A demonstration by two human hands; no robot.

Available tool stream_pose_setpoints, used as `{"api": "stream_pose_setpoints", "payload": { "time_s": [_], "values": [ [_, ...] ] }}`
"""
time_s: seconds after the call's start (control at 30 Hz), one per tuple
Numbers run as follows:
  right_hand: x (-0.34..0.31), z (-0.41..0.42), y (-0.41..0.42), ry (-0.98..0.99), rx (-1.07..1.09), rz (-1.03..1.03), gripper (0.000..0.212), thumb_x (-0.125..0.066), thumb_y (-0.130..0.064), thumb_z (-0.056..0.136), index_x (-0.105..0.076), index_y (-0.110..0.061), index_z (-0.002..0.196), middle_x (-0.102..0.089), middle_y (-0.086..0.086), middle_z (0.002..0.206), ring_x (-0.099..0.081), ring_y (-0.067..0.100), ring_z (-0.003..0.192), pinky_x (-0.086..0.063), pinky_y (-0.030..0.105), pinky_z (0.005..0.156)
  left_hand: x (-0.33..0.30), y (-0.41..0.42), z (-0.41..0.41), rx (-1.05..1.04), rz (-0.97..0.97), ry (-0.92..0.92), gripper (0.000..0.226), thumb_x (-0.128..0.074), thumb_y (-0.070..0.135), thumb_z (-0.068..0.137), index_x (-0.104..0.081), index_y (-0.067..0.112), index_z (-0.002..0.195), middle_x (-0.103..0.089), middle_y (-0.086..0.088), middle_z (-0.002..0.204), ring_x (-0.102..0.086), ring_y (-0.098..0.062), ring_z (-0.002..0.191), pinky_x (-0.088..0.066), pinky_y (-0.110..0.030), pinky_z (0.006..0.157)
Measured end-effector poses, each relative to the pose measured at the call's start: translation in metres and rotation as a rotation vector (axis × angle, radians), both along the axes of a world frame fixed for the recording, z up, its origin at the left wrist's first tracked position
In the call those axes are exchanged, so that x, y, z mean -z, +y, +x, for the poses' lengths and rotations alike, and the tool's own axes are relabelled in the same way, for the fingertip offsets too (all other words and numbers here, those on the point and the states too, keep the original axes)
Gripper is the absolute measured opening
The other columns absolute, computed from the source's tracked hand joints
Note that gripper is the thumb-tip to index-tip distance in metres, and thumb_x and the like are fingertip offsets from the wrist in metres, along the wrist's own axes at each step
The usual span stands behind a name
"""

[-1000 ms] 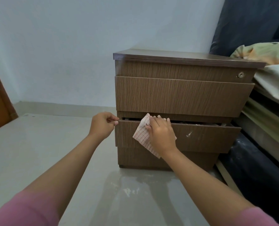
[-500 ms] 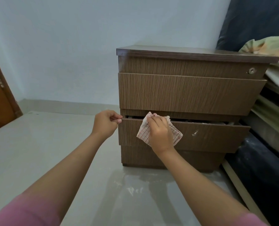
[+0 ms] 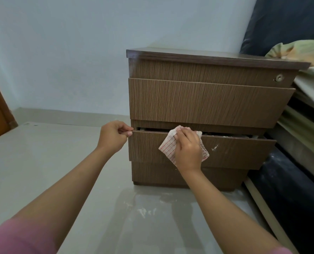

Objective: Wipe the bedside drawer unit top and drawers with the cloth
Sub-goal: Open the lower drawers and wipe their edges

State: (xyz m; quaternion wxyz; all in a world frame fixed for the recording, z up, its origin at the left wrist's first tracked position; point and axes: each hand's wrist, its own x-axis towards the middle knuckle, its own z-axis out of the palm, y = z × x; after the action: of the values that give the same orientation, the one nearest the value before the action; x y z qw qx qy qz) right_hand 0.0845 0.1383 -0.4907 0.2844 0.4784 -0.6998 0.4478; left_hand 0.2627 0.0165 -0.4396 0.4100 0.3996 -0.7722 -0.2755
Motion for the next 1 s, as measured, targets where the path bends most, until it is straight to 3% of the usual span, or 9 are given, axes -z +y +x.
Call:
{"api": "stream_pose_setpoints", "payload": {
  "time_s": [0.2, 0.27, 0.4, 0.53, 1.0],
  "values": [
    [-0.004, -0.010, 0.012, -0.208, 0.062, -0.102, 0.022, -0.062, -0.012, 0.088, -0.069, 0.000, 0.105, -0.069, 0.013, 0.108, -0.057, 0.032, 0.115, -0.034, 0.032, 0.101, 0.001, 0.001, 0.001, -0.004, 0.000, 0.012, 0.011, -0.067, 0.004, 0.080, -0.072, 0.011, 0.087, -0.064, 0.000, 0.079, -0.055, -0.003, 0.070, -0.037, -0.011, 0.061],
    [-0.004, -0.015, 0.015, -0.267, 0.076, -0.116, 0.023, -0.061, -0.015, 0.090, -0.069, -0.001, 0.106, -0.068, 0.012, 0.110, -0.054, 0.031, 0.119, -0.033, 0.035, 0.104, 0.001, 0.001, 0.000, -0.008, 0.003, 0.016, 0.011, -0.067, 0.004, 0.079, -0.072, 0.011, 0.086, -0.065, 0.000, 0.079, -0.056, -0.003, 0.070, -0.037, -0.010, 0.061],
    [-0.003, -0.028, 0.022, -0.320, 0.133, -0.111, 0.024, -0.059, -0.021, 0.091, -0.069, -0.005, 0.107, -0.066, 0.009, 0.116, -0.049, 0.027, 0.125, -0.034, 0.053, 0.107, 0.001, 0.003, -0.001, -0.018, 0.004, 0.022, 0.011, -0.067, 0.004, 0.079, -0.072, 0.011, 0.086, -0.065, -0.001, 0.079, -0.056, -0.004, 0.069, -0.039, -0.012, 0.062],
    [-0.005, -0.038, 0.033, -0.371, 0.189, -0.102, 0.027, -0.056, -0.022, 0.092, -0.067, -0.007, 0.111, -0.062, 0.007, 0.125, -0.042, 0.023, 0.132, -0.016, 0.048, 0.113, 0.001, 0.003, -0.001, -0.020, 0.008, 0.018, 0.011, -0.067, 0.005, 0.080, -0.072, 0.012, 0.086, -0.065, -0.002, 0.079, -0.056, -0.006, 0.070, -0.039, -0.013, 0.062],
    [-0.009, -0.086, 0.071, -0.453, 0.286, -0.134, 0.030, -0.057, -0.024, 0.090, -0.065, -0.009, 0.115, -0.056, 0.005, 0.133, -0.036, 0.018, 0.136, -0.007, 0.043, 0.115, 0.001, 0.005, -0.002, -0.024, -0.005, 0.018, 0.011, -0.067, 0.004, 0.080, -0.072, 0.011, 0.087, -0.066, -0.002, 0.077, -0.056, -0.005, 0.069, -0.039, -0.014, 0.062]
  ]
}}
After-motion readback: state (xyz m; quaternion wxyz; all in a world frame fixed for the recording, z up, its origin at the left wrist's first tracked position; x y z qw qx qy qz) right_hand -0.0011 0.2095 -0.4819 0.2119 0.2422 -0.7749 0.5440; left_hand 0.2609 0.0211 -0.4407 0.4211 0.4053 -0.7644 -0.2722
